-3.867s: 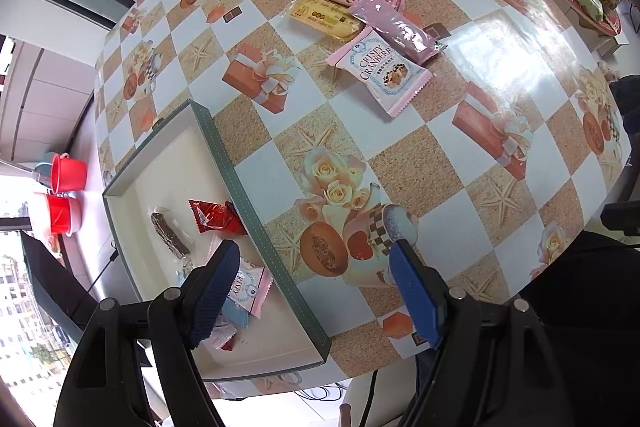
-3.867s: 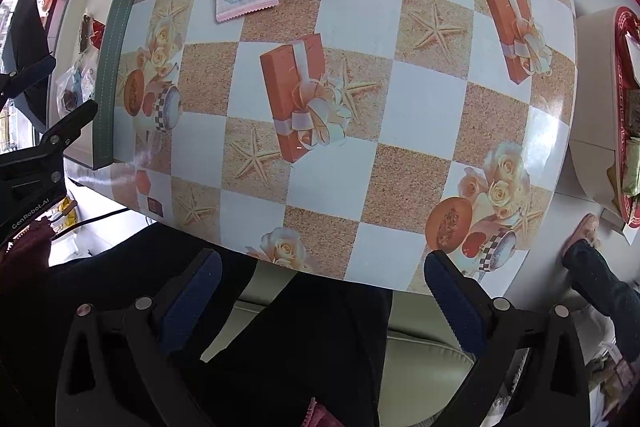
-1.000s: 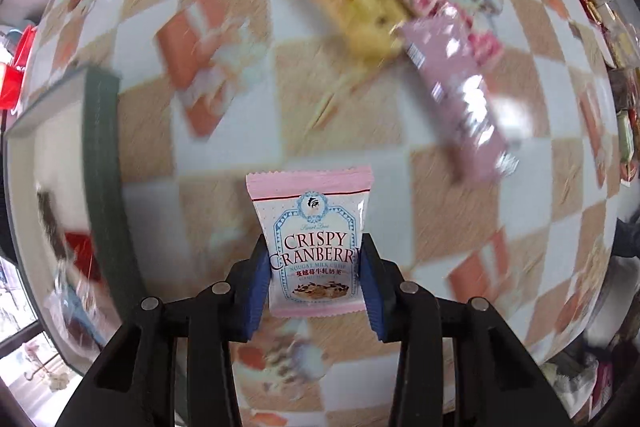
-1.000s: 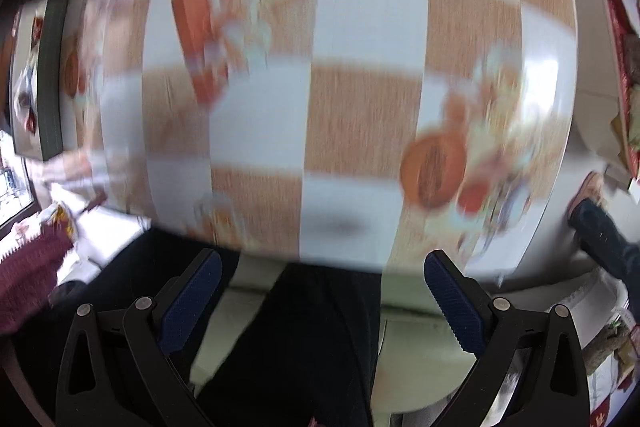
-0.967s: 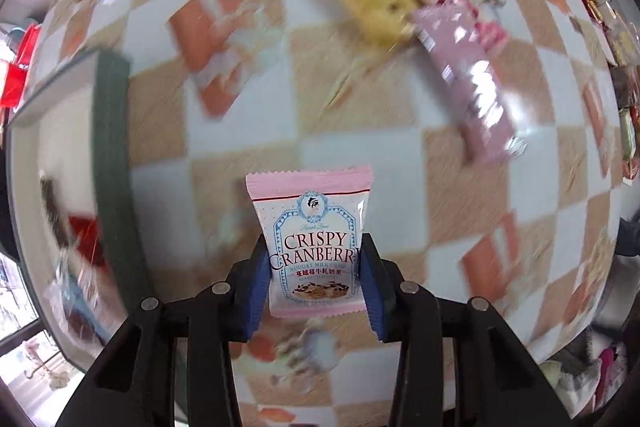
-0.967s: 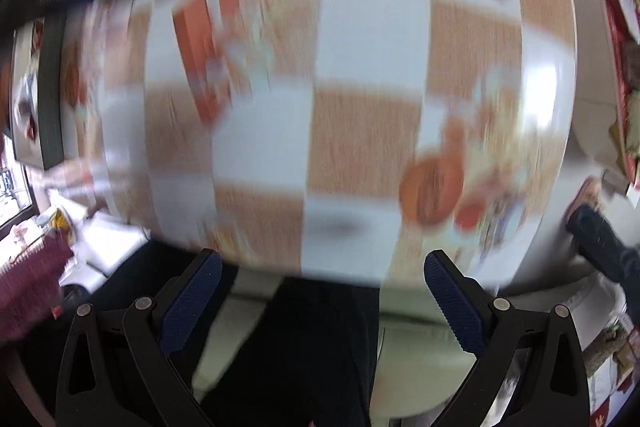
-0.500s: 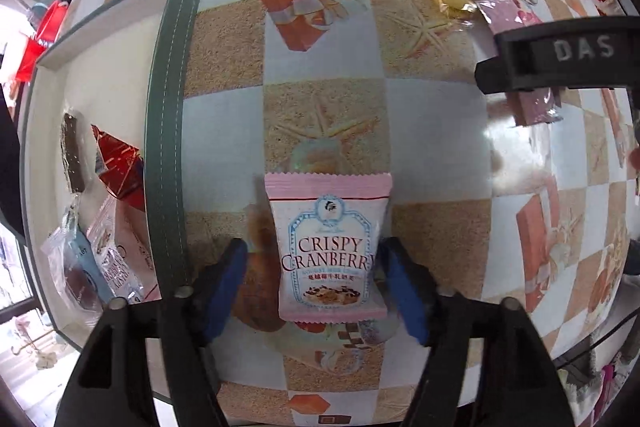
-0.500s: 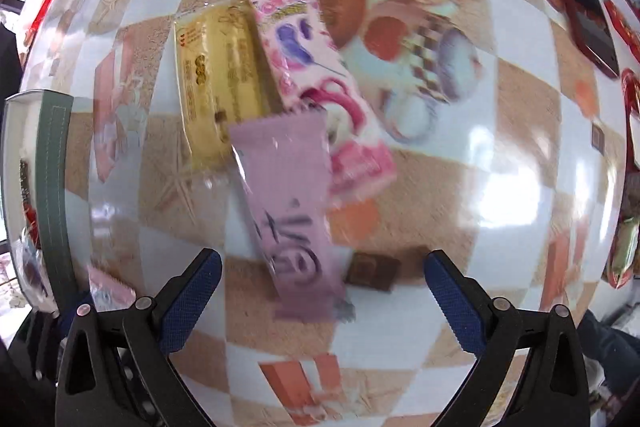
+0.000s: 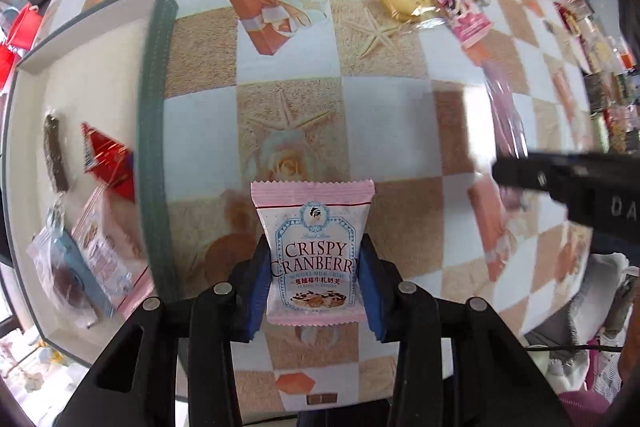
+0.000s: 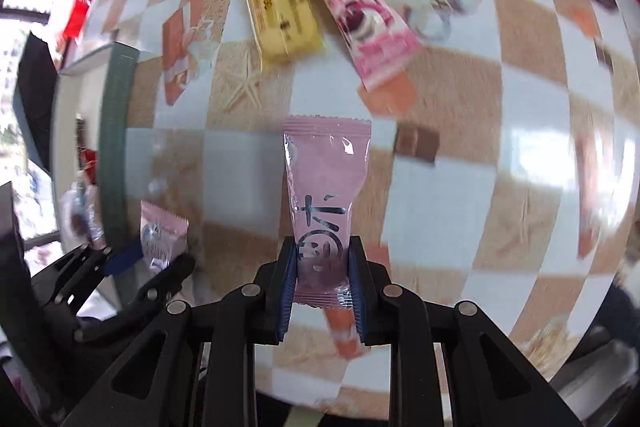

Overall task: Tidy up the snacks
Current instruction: 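Carry the cranberry packet and pink candy into the box and open both tools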

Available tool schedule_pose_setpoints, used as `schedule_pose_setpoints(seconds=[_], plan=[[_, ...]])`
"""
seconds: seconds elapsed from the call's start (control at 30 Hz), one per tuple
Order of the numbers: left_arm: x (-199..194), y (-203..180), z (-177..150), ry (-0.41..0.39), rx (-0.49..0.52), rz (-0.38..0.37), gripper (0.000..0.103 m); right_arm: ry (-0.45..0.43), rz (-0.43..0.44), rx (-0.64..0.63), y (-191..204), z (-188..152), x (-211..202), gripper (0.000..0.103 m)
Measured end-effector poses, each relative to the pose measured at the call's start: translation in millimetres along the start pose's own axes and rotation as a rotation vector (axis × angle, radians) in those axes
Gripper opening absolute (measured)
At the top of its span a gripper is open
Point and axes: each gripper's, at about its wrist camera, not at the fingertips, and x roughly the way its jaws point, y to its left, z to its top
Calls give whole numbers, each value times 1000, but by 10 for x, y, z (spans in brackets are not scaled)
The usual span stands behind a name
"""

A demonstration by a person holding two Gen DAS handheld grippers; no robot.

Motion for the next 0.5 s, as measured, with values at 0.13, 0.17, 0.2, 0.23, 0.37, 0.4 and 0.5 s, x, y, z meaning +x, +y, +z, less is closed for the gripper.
schedule_pose_setpoints(seconds=[0.13, 0.17, 0.2, 0.23, 0.37, 0.4, 0.5], plan=[[-223, 80, -93, -39, -9, 6, 43, 4, 44, 55, -188, -263, -90, 26], [-286, 108, -90, -50, -15, 7, 43, 5, 55, 62, -179, -311, -106, 25], [-347, 143, -103, -63, -23, 11, 43, 5, 61, 62, -199, -322, -118, 26], [-425, 192, -119, -82, -39, 19, 43, 5, 68, 56, -146, -340, -140, 26], [-577, 595, -229, -139, -118, 26, 43, 7, 84, -26, 215, -143, -218, 26], [-606, 738, -249, -154, -141, 34, 43, 8, 88, -61, 369, -94, -224, 26], [-742, 1096, -340, -189, -225, 66, 43, 11, 103, -153, 843, 51, -218, 26]])
